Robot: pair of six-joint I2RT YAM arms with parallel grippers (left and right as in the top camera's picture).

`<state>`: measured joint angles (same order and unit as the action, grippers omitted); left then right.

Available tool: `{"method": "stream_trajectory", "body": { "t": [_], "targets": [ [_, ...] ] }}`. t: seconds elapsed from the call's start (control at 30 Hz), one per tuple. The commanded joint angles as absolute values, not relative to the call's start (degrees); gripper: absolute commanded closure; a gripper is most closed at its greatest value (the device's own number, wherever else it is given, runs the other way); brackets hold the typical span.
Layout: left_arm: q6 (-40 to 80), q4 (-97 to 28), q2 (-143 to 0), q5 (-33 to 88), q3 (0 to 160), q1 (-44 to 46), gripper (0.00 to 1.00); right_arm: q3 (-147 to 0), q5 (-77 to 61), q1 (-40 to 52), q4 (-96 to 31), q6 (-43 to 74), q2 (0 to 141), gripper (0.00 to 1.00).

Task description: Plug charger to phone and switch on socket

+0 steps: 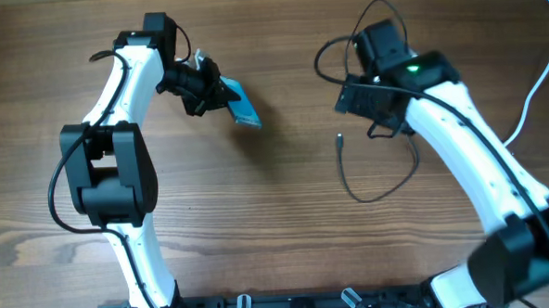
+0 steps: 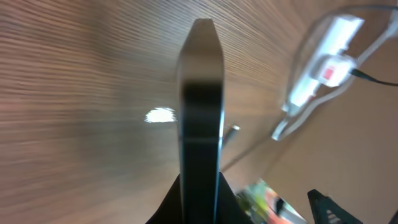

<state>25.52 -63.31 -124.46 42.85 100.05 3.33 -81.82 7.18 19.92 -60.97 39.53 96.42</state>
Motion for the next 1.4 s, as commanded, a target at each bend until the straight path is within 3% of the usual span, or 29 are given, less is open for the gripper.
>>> {"method": "stream_trajectory", "body": {
  "t": [0.0, 0.23, 0.3, 0.43, 0.6, 0.87, 1.0, 1.37],
  "targets": [
    [22.1, -63.6, -122.4, 38.5, 101.1, 3.3, 0.96, -78.5, 1.9, 20.2, -59.3, 37.7, 100.5, 0.0],
    [19.7, -63.7, -122.4, 38.5, 101.1, 3.6, 0.96, -76.1, -0.6, 20.2, -56.6, 37.4, 108.1, 0.01],
    [19.7, -63.6, -122.4, 38.5, 101.1, 3.5, 0.96, -76.1, -1.9, 20.2, -56.2, 34.8, 109.4, 0.21],
    [19.7, -63.4, -122.4, 38.5, 101.1, 3.5, 0.96, -76.0, -5.8, 20.6, -53.8, 29.8, 111.3, 0.43],
    [19.7, -63.7, -122.4, 38.5, 101.1, 3.5, 0.96, -76.0, -5.4, 20.7, -52.9, 30.0, 113.2, 0.55],
    [19.7, -63.6, -122.4, 38.5, 101.1, 3.5, 0.96, -76.0, -5.2, 20.8, -52.9, 30.0, 116.6, 0.6],
    [19.7, -63.6, -122.4, 38.5, 101.1, 3.5, 0.96, -76.0, -5.4, 21.0, -52.8, 29.7, 116.8, 0.7],
    [19.7, -63.7, -122.4, 38.5, 101.1, 3.5, 0.96, -75.4, -3.4, 22.7, -50.2, 28.5, 116.8, 0.7]
  ]
}}
